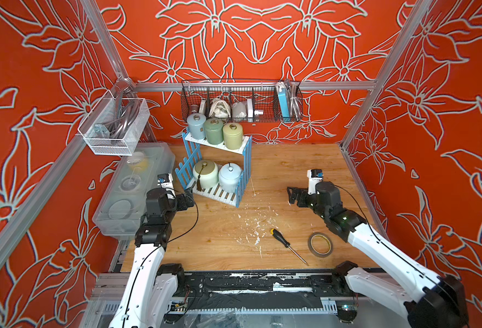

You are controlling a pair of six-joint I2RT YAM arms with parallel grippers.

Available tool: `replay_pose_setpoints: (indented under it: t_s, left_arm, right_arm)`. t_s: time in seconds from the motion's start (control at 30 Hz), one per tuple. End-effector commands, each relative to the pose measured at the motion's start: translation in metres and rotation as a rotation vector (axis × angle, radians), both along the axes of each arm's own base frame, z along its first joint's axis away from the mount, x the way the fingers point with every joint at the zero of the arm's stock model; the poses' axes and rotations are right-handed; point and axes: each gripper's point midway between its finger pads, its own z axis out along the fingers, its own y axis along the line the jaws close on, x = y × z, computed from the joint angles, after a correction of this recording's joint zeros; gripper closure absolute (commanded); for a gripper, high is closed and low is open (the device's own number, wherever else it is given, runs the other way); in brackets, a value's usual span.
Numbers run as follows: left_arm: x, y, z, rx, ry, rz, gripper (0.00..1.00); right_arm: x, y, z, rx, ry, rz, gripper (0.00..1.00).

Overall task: Remove the tea canisters from the shelf
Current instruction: Move the shelf to the center of the board.

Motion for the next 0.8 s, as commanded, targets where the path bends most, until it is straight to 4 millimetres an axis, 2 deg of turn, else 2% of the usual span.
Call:
replay_pose_setpoints:
  t_s: [0.0, 0.33, 0.77]
  left_arm:
    - [0.002, 0.004, 0.008, 0.047, -0.041, 0.003, 0.01]
    - [0.001, 0.003, 0.012, 0.04, -0.059, -0.001, 0.01]
    - [-0.002, -0.002, 0.015, 0.034, -0.074, -0.024, 0.01]
  right_arm:
    - [0.009, 0.029, 0.031, 0.004, -0.096, 0.039, 0.01]
    - [0.015, 0.113, 0.028, -0.018, -0.108, 0.142, 0.01]
    - [0.02, 0.204, 0.011, -0.066, -0.065, 0.219, 0.01]
